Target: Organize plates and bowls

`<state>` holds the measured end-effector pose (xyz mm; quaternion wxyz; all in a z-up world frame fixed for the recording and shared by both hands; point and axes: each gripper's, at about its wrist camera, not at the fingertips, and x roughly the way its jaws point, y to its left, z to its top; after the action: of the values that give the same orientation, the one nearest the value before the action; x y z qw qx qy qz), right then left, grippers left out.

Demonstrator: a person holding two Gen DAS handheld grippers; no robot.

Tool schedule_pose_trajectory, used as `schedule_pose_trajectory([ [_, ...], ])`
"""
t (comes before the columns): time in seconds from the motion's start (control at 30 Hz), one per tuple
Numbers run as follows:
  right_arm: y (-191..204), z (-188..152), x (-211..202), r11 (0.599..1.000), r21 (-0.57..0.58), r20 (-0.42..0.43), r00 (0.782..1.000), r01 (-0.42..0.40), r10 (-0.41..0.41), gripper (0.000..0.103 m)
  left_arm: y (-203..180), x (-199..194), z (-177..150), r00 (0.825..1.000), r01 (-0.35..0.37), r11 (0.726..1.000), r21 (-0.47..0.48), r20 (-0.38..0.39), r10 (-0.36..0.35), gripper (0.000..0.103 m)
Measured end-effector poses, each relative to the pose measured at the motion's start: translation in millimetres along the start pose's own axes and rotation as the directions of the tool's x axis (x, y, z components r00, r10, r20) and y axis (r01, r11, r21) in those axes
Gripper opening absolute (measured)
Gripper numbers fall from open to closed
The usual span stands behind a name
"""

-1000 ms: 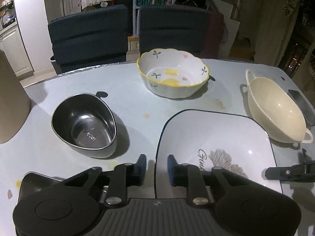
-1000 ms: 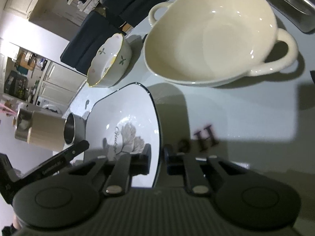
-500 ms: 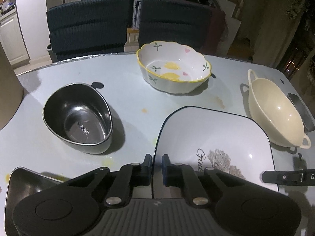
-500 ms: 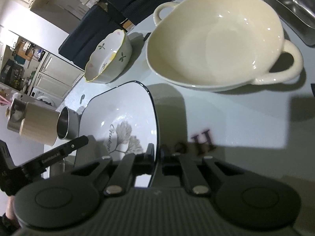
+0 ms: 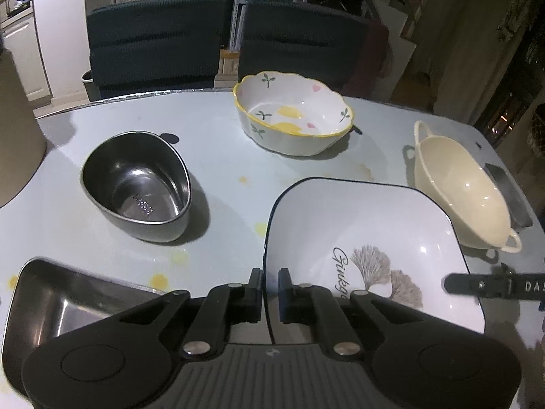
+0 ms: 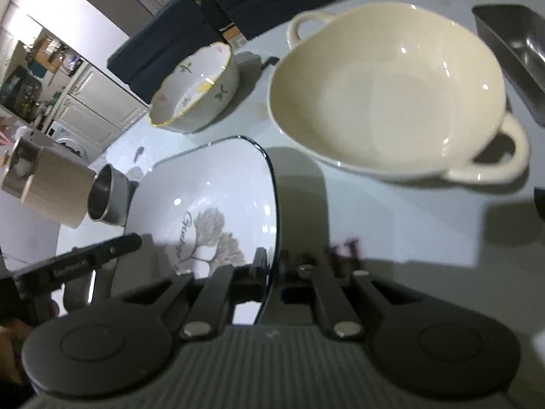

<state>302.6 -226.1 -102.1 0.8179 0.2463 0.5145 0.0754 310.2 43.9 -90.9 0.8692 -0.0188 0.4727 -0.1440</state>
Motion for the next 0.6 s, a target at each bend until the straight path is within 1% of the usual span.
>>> schedule_pose_trajectory([
  [0.2,3.6,-0.1,-17.6,0.999,-0.026,0.034,0.999,-0.024,0.025,0.008,-5.6,-33.9,-12.3,0.999,-0.008,1.000,-0.016,0.048,0.008,0.008],
  [0.37,7.2,-4.7,-37.6,0.996,-0.049,0.046,0.996,-0.076,0.078,0.007,-8.9,-64.7,-26.4,0.996,-0.015,0.999,-0.034,0.083,0.017,0.008],
  [0.6,15.9,-24.3,-61.8,0.990,-0.087,0.042,0.993,-0.109,0.113,0.007,-13.8,-92.4,-51.8,0.998,-0.021,0.998,-0.061,0.063,0.025,0.008],
])
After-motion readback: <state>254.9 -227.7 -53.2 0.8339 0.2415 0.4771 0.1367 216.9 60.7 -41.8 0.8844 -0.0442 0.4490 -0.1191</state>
